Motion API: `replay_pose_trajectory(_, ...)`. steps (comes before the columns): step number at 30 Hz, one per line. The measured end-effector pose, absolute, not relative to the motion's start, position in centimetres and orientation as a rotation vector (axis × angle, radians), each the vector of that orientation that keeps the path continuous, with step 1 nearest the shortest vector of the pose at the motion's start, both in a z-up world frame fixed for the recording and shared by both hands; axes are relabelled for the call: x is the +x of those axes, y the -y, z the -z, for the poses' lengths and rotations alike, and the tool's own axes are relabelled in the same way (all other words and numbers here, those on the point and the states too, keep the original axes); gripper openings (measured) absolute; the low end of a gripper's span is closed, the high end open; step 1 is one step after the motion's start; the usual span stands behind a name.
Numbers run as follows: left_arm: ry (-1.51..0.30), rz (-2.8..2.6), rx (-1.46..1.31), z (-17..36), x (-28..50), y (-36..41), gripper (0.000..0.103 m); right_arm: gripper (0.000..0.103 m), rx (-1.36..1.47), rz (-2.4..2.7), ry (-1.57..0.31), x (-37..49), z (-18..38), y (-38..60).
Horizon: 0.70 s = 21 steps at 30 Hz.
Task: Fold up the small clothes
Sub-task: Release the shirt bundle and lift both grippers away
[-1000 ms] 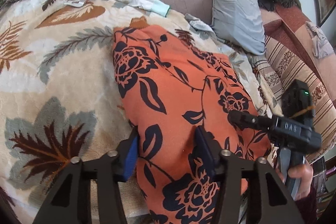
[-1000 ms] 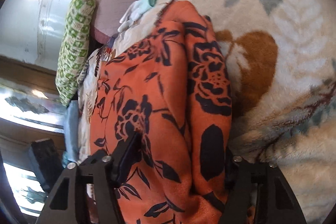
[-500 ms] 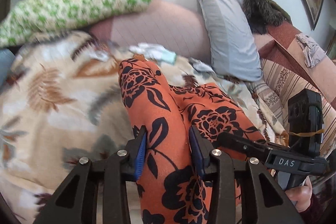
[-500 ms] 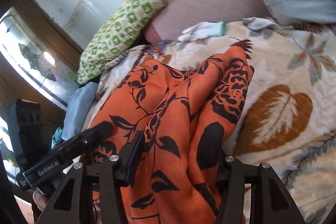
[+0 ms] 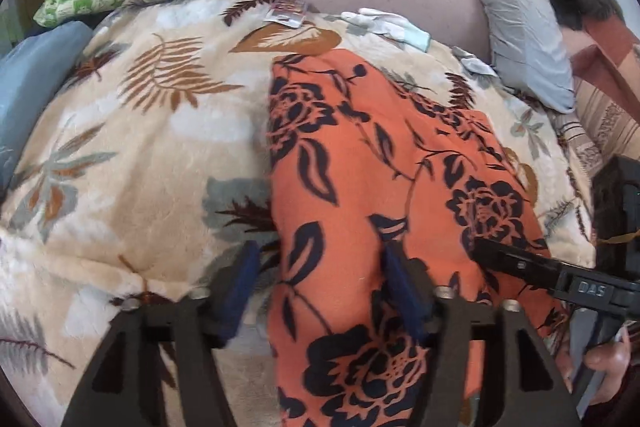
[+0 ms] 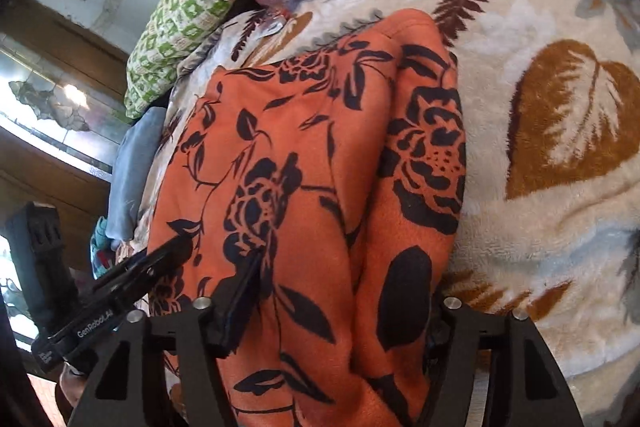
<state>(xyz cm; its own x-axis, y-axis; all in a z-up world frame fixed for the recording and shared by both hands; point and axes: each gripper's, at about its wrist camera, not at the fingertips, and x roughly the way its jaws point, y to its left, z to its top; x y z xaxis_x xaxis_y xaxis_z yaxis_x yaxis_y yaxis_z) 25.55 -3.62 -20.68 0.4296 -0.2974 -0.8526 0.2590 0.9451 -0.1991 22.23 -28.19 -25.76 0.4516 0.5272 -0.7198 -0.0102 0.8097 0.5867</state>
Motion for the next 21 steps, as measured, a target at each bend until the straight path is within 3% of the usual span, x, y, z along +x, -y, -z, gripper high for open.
replay_pose_trajectory(5, -0.972, 0.260, 0.034, 17.9, 22.6, 3.8, 0.070, 0.069, 0.444, -0.288, -1.015, 19.4, 22.5, 28.7)
replay_pose_trajectory(9, -0.838, 0.156, 0.104, 15.0, 18.2, 3.3, 0.081, 0.069, 0.310, -0.211, -0.910, 15.7, 18.5, 28.3)
replay_pose_trajectory(16, -0.701, 0.055, 0.152, 9.8, 10.7, 1.4, 0.083, 0.069, -0.074, -0.092, -0.767, 8.3, 11.0, 23.6)
replay_pose_trajectory(18, -0.645, 0.032, 0.162, 7.8, 8.9, 0.8, 0.089, 0.069, -0.113, -0.074, -0.712, 6.2, 9.2, 22.6)
replay_pose_trajectory(21, -0.585, 0.022, 0.145, 5.1, 6.5, -0.2, 0.090, 0.070, -0.101, -0.056, -0.650, 3.7, 6.7, 22.0)
